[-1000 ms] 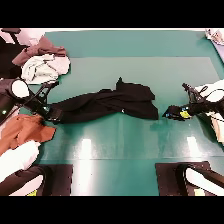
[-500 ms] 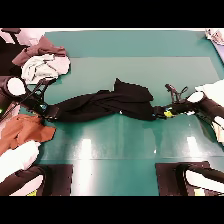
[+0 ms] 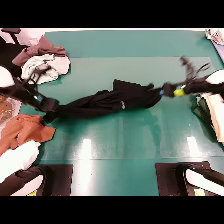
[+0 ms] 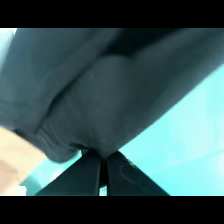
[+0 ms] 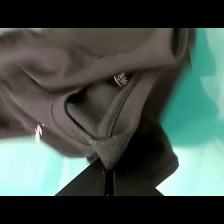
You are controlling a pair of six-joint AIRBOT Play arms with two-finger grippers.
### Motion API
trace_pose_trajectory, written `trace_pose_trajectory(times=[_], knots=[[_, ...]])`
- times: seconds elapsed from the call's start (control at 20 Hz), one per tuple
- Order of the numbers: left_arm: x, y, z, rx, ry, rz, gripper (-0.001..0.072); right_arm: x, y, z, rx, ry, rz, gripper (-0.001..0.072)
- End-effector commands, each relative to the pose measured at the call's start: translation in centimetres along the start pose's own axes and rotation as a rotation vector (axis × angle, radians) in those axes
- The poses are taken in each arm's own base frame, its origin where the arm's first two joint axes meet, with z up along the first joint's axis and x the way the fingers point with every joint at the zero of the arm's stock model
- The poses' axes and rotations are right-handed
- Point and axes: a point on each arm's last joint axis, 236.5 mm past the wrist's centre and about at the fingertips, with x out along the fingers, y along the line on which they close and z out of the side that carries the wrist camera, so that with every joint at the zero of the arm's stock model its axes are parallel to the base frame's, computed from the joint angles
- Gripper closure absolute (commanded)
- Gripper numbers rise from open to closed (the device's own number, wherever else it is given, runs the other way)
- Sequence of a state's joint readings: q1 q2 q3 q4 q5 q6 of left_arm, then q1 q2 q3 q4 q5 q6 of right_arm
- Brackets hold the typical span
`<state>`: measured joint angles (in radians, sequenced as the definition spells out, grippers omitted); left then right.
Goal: Fold the shirts.
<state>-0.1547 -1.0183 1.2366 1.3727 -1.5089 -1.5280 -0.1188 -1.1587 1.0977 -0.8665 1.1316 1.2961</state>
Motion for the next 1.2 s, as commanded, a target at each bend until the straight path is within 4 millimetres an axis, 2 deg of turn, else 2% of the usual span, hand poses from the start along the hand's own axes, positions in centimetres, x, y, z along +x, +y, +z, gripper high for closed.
trace_pose_trajectory(times=[0.0,0.05,0.15,0.25,0.3,0.35,0.4,0.5,0.6,0.7,0.75,0.8,0.9,0.95,1.0,1.05,1.1,1.15], knots=[[-7.5,0.0,4.5,-0.027,-0.217,0.056,0.0675,-9.5,1.5,6.0,-0.062,-0.214,-0.037,0.0697],[-9.6,0.5,5.8,-0.023,-0.289,0.092,0.0676,-11.8,1.5,7.2,-0.069,-0.274,-0.056,0.0697],[-12.4,1.6,7.3,-0.069,-0.387,0.147,0.0676,-14.5,1.6,8.7,-0.058,-0.34,-0.07,0.0697],[-13.0,1.1,7.2,-0.097,-0.393,0.122,0.0676,-15.8,4.0,9.0,-0.107,-0.353,-0.034,0.0697],[-13.0,0.1,6.9,-0.108,-0.384,0.077,0.0675,-16.4,5.3,9.0,-0.152,-0.366,-0.035,0.0697],[-13.4,-0.9,6.3,-0.109,-0.379,0.041,0.0676,-17.1,6.6,8.6,-0.203,-0.37,-0.051,0.0697],[-14.2,-1.4,5.8,-0.11,-0.397,0.024,0.0676,-18.0,6.5,8.1,-0.235,-0.371,-0.116,0.0698],[-16.6,-1.6,4.7,-0.137,-0.464,0.026,0.0675,-19.5,5.0,6.6,-0.185,-0.36,-0.243,0.0698],[-18.7,-3.1,2.7,-0.146,-0.498,-0.025,0.0675,-21.4,7.7,4.4,-0.225,-0.371,-0.214,0.0698],[-20.8,-4.7,0.0,-0.149,-0.528,-0.077,0.0676,-25.2,11.6,2.9,-0.306,-0.485,-0.206,0.0698],[-22.5,-5.5,-1.5,-0.165,-0.57,-0.108,0.0676,-27.8,13.5,2.3,-0.337,-0.556,-0.207,0.0698],[-24.7,-6.5,-2.6,-0.182,-0.626,-0.15,0.0677,-31.2,15.0,2.0,-0.353,-0.657,-0.234,0.0698],[-29.0,-8.0,-3.4,-0.203,-0.735,-0.216,0.0677,-36.7,16.4,2.1,-0.322,-0.826,-0.293,0.0698],[-30.7,-8.3,-2.9,-0.209,-0.785,-0.235,0.0677,-38.2,16.4,2.5,-0.286,-0.87,-0.311,0.0698],[-31.3,-8.4,-2.1,-0.201,-0.81,-0.238,0.0677,-38.6,16.0,3.1,-0.247,-0.875,-0.323,0.0698],[-30.5,-7.8,-0.8,-0.178,-0.796,-0.204,0.0677,-37.8,14.8,4.0,-0.173,-0.838,-0.326,0.0698],[-28.1,-6.5,0.7,-0.165,-0.73,-0.143,0.0676,-35.6,12.9,5.1,-0.106,-0.757,-0.331,0.0697],[-24.2,-5.1,2.6,-0.158,-0.617,-0.089,0.0676,-32.6,10.7,6.1,-0.045,-0.652,-0.335,0.0696]])
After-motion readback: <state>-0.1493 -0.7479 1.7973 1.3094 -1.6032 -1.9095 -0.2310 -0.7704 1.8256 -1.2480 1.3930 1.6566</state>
